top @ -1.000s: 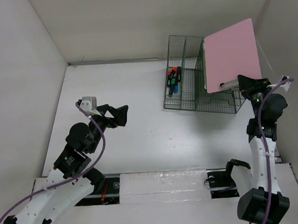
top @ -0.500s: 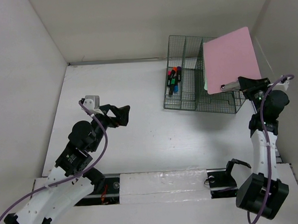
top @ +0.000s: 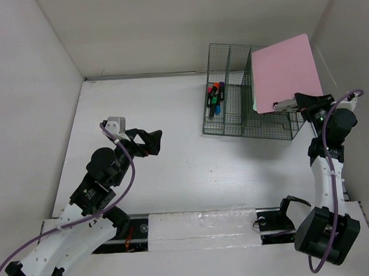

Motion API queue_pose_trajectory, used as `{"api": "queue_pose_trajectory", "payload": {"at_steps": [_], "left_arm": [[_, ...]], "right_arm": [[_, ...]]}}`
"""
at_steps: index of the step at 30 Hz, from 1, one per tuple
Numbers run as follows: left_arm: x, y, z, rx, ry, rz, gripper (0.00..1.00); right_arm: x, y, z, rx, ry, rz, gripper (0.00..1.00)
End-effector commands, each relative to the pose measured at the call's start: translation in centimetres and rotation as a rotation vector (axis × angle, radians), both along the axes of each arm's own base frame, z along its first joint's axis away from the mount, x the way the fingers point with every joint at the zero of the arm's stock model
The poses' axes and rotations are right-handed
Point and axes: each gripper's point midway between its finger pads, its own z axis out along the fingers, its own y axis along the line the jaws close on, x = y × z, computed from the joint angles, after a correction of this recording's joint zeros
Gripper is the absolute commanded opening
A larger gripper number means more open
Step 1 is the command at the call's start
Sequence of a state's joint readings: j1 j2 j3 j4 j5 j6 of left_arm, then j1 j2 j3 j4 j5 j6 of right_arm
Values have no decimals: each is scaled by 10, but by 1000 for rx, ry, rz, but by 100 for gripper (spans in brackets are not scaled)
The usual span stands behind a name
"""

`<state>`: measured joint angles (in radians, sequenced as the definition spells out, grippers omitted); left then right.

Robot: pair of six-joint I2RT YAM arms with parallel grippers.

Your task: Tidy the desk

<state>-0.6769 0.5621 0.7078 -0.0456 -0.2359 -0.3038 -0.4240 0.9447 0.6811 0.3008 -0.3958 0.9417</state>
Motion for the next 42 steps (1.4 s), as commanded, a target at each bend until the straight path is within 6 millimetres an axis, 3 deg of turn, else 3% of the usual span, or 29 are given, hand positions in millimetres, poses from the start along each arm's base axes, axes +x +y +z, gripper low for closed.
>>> {"api": "queue_pose_trajectory", "payload": {"at_steps": [1,5,9,17,20,27,35,38,41,42], "left_arm": [[-1,-1,28,-33,-60,-12,99],[0,-2,28,-33,-63,-13,99],[0,-5,27,-26,-53,-24,99],[0,-4,29,-31,-60,-22,99],[1,-5,27,-28,-57,-27,99],[0,-4,27,-26,-54,-24,99],[-1,-4,29,-31,-60,-28,99],[-1,-5,28,-29,-60,-30,99],[-2,-4,28,-28,-58,-29,99],[-3,-3,30,-32,-66,-27,99]], "right_arm": [[4,-8,15,-62,-38,-40,4],[2,-12,15,-73,-40,-67,16],[-2,-17,27,-76,-67,-110,0],[-12,-18,23,-51,-74,-142,0],[-4,-13,18,-33,-60,-115,0],[7,1,32,-16,-82,-103,0],[11,4,14,-8,-29,-127,0],[14,5,13,-16,-24,-124,9],[17,8,14,-49,-3,-96,31],[17,7,14,-77,7,-97,43]]}}
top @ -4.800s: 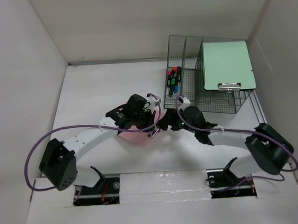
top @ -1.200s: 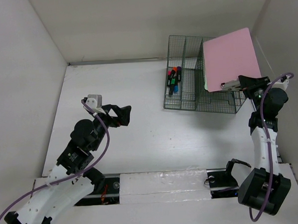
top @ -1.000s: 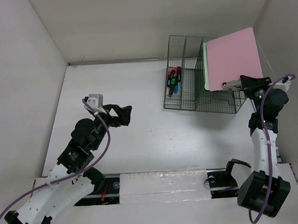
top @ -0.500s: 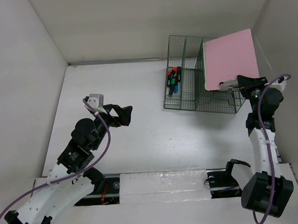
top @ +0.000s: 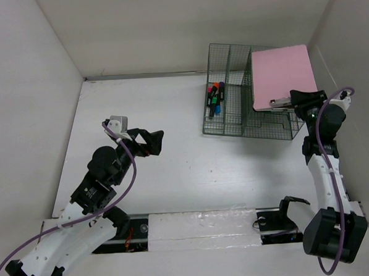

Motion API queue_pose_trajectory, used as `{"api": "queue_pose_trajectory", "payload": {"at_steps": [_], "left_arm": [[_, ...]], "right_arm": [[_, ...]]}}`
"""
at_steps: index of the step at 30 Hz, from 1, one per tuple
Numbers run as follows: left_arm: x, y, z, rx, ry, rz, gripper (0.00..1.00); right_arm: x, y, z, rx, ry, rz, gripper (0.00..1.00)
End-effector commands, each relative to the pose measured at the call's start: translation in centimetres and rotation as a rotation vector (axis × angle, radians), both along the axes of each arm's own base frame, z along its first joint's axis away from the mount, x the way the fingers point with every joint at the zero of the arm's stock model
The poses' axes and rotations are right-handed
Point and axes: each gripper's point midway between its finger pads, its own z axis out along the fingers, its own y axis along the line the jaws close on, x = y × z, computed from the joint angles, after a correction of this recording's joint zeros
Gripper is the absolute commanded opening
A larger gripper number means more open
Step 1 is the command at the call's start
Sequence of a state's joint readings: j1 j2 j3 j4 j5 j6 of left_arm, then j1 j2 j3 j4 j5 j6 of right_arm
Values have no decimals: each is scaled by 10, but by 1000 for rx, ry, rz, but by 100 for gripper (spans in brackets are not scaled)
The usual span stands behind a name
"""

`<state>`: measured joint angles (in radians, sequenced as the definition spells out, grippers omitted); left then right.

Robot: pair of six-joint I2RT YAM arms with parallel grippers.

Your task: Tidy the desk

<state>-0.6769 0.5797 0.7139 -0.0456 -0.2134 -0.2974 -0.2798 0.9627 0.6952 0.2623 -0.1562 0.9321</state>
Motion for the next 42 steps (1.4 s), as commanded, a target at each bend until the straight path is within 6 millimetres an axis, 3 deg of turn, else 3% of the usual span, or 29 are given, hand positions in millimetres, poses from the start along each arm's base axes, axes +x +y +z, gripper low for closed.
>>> {"api": "queue_pose_trajectory", "payload": {"at_steps": [1,2,3,4,9,10,11,13,18,25,29,34,39,42], "left_arm": [[-3,3,31,-45,-73,-1,99],[-3,2,31,-42,-69,-3,99],[-3,2,31,-42,-69,-3,99],[-4,3,34,-49,-77,-6,99],[-5,3,34,-49,-78,-7,99],[-5,3,34,-49,-78,-9,99],[-6,3,35,-51,-80,-9,99],[-7,4,37,-56,-89,-7,99],[-8,3,39,-60,-91,-20,99],[-9,1,40,-63,-96,-32,99],[-11,1,41,-65,-98,-40,99],[-11,-1,41,-67,-98,-47,99],[-10,-5,39,-61,-90,-61,99],[-10,-5,39,-60,-86,-61,99]], "right_arm": [[0,-1,25,-98,-19,-5,49],[-3,-5,27,-125,-11,-26,67],[-3,-5,26,-125,-8,-26,67],[-8,-7,27,-156,10,-42,76],[-14,-17,30,-231,54,-86,84],[-13,-21,35,-282,64,-96,93],[-13,-22,24,-294,131,-90,94],[-9,-29,18,-371,204,-86,94],[-9,-28,26,-472,307,-88,95],[-10,-27,53,-569,333,-109,92],[-8,-18,42,-618,413,-76,92],[-16,-29,33,-679,498,-99,94],[-25,-27,34,-779,633,-104,94],[-33,-37,40,-810,684,-189,96]]}}
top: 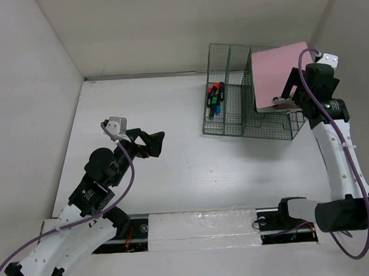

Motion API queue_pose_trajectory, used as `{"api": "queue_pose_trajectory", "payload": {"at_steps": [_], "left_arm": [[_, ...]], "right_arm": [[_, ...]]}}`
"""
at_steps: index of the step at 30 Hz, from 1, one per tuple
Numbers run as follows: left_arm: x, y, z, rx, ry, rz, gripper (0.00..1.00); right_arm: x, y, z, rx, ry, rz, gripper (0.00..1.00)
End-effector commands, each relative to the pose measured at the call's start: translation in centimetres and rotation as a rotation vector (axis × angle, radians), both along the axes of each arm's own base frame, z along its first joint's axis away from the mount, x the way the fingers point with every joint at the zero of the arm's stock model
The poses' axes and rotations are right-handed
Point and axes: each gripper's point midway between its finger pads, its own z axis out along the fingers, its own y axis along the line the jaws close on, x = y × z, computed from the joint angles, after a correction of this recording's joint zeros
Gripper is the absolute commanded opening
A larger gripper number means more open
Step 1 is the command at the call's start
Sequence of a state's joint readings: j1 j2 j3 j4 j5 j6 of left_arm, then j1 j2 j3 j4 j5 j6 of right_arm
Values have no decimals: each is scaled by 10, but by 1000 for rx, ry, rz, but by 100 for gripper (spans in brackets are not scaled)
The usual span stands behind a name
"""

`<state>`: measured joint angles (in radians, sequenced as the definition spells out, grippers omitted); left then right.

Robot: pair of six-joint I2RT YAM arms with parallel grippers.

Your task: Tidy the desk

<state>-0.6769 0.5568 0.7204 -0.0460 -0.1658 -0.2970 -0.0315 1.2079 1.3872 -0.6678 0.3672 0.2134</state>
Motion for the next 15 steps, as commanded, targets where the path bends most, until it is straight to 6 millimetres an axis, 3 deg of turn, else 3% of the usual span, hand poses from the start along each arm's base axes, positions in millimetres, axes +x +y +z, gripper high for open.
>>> {"api": "queue_pose_trajectory", "payload": {"at_steps": [1,4,11,14,15], "left_arm": [[-3,-1,31,-43,-65,-15,99],[-2,-1,29,-42,-64,-12,99],[3,-2,24,-21,-40,-1,99],[3,-1,22,-17,-34,5,99],[4,-1,22,-19,-35,8,99]], "right_arm": [[-19,-17,27,-122,8,-110,97],[-26,-27,32,-152,10,-170,100],[-20,-28,34,-208,60,-225,100],[-15,-15,52,-179,-37,-185,100],[-20,-12,75,-162,-136,-186,100]]}}
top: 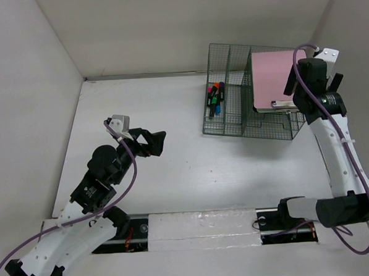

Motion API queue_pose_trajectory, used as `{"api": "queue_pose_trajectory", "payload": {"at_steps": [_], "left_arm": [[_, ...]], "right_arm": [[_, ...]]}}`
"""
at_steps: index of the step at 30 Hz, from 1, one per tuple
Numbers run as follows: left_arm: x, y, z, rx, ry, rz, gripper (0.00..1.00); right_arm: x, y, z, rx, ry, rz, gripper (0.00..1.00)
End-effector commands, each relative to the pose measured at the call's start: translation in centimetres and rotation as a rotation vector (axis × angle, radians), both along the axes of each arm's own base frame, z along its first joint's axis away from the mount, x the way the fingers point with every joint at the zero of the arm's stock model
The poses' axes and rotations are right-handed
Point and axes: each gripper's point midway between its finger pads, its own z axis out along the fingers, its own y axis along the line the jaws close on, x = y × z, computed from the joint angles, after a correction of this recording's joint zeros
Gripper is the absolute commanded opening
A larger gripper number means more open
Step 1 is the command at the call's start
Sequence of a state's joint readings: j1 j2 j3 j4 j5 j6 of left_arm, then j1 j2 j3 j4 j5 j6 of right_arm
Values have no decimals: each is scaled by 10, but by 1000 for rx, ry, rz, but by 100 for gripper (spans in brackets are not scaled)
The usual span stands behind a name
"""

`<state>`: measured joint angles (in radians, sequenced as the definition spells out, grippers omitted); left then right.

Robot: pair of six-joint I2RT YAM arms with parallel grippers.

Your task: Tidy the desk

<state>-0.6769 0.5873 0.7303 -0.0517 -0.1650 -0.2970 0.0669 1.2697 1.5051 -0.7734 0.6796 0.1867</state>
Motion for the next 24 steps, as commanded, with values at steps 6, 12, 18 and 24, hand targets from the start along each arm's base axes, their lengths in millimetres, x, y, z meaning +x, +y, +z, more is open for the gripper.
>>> {"api": "queue_pose_trajectory", "payload": {"at_steps": [6,12,18,24], "left_arm": [[3,3,27,-28,-51,18,99],[1,14,32,-41,-72,61,99],[-11,39,51,-113,-149,135,99],[-27,67,69,-222,-259,203,99]], "right_arm": [[-28,103,150,97,-666,554,56],[-107,233,175,115,-767,1367,0],[-175,301,132,157,-674,1877,3],[-197,333,74,224,-488,2081,28]]}}
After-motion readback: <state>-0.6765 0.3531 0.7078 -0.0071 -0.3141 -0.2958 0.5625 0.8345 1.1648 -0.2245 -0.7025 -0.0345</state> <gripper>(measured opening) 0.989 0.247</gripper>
